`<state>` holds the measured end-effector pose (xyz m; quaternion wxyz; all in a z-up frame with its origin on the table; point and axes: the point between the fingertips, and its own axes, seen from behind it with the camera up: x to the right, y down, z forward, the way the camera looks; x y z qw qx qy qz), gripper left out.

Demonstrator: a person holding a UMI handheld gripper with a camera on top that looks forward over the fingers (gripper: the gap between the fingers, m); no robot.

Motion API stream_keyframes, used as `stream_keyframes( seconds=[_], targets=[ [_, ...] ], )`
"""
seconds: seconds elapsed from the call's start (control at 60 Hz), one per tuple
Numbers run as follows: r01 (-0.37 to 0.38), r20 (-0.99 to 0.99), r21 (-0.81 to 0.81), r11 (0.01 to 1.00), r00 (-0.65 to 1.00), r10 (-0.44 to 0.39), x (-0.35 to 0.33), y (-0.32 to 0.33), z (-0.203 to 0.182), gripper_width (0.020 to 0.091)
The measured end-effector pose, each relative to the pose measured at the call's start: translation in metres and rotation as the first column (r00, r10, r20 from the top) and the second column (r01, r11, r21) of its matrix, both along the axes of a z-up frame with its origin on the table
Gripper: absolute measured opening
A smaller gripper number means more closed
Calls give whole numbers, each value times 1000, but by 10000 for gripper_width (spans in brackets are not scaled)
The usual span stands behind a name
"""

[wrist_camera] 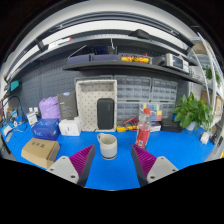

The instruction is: Pour water

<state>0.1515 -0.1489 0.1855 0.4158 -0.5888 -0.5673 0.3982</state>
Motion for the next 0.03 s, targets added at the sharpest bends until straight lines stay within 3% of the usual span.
stream_keyframes(
  seconds=[0.033],
  targets=[
    [0,-4,2,1000,1000,0,0,-1,1,733]
  ],
)
